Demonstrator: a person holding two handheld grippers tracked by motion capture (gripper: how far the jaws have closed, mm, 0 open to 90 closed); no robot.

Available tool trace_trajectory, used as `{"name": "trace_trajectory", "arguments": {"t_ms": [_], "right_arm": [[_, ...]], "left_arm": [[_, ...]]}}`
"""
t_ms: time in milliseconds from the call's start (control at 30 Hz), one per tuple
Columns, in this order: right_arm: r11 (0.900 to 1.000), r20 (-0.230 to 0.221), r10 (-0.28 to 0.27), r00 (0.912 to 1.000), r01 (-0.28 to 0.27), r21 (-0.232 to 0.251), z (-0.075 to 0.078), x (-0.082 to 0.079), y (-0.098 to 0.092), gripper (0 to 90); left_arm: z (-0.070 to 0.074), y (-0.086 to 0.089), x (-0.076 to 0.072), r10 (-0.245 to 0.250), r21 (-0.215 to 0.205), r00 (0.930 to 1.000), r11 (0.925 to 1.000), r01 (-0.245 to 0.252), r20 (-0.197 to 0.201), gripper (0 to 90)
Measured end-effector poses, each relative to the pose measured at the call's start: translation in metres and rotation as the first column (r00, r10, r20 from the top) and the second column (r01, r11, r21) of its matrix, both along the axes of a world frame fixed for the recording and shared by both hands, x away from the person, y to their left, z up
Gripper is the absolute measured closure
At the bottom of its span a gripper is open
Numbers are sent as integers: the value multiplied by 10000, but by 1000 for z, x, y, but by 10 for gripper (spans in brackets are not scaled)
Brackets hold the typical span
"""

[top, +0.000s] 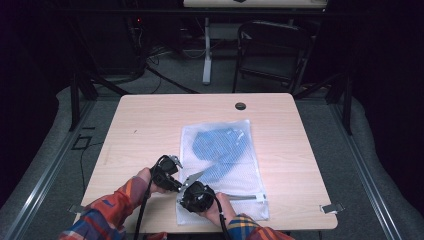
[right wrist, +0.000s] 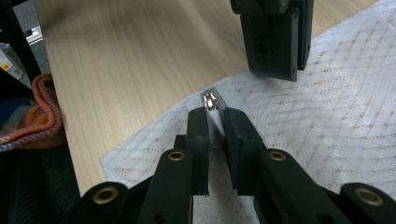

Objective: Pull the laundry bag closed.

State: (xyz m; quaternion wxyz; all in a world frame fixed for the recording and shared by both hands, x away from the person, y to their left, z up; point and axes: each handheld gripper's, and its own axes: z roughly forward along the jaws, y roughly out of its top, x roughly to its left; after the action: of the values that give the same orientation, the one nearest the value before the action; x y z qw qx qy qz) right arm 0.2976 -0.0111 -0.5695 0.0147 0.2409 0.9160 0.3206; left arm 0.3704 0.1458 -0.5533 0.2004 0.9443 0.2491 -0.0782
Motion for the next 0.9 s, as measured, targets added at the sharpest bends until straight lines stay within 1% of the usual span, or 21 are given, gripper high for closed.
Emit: {"name": "trace_trajectory", "arguments": {"t_ms": [33,67,167,200,233,267,300,333,400,433,467,500,533,600,667,700,733,767,867,900], "right_arm": [[10000,48,47,10000,-47,-11,0,0,0,814],[10000,76,65,10000,-65,-37,0,0,0,816],[10000,40,49,10000,-49,-83,1,-1,0,819],[10000,94,26,10000,-26,-9,0,-1,0,819],[10000,90,16,10000,-16,-43,0,-1,-1,819],[10000,185,69,9998,-69,-12,-1,-1,-1,819],[10000,185,69,9998,-69,-12,-1,-1,-1,819],[10000,202,-2,9998,1,44,-1,-2,-1,820],[10000,218,-9,9998,8,52,-1,-2,-1,820],[10000,213,-9,9998,8,59,-1,-2,-1,820],[9999,193,-41,9998,39,103,-1,-2,-1,821],[9999,171,-58,9998,56,128,-2,-2,-2,822],[9999,106,-61,9999,60,103,-1,-1,-2,822],[9998,33,-171,9998,171,131,-1,-2,-2,824],[9995,-54,-263,9996,264,170,-1,-1,-3,826],[9995,-97,-269,9996,271,146,-1,-1,-4,827],[9991,-163,-357,9992,361,220,-1,-1,-4,827],[9994,-201,-305,9993,309,165,-1,0,-5,828],[9987,-230,-431,9988,437,253,-1,-1,-5,829],[9994,-257,-316,9992,319,121,0,0,-6,829]], "left_arm": [[1,0,0,-112,17,9999,9999,112,-43,808],[2,0,0,-211,-61,9996,9998,210,-208,802],[5,1,-2,-270,-257,9992,9993,263,-303,802],[5,2,-2,-357,-293,9985,9990,345,-413,802],[4,2,-2,-442,-301,9970,9986,424,-632,803],[3,1,-3,-516,-205,9966,9985,504,-635,803],[3,1,-3,-516,-205,9966,9985,504,-635,803],[2,0,-5,-704,-67,9941,9975,701,-826,802],[1,0,-6,-703,-123,9940,9975,695,-837,804],[1,0,-7,-741,-41,9938,9973,740,-834,805],[0,-1,-9,-751,61,9944,9971,758,-738,810],[0,-1,-9,-751,61,9944,9971,758,-738,821],[1,-2,-11,-857,214,9951,9960,868,-487,839],[1,-3,-13,-817,273,9962,9962,826,-310,875],[1,-3,-13,-844,269,9960,9960,852,-290,891],[0,-3,-14,-769,219,9967,9968,774,-246,896],[0,-3,-13,-844,220,9961,9961,850,-265,898],[0,-3,-13,-873,231,9958,9959,879,-289,900],[1,-4,-14,-946,300,9953,9950,952,-217,900],[1,-4,-14,-973,306,9951,9947,978,-166,900]]}}
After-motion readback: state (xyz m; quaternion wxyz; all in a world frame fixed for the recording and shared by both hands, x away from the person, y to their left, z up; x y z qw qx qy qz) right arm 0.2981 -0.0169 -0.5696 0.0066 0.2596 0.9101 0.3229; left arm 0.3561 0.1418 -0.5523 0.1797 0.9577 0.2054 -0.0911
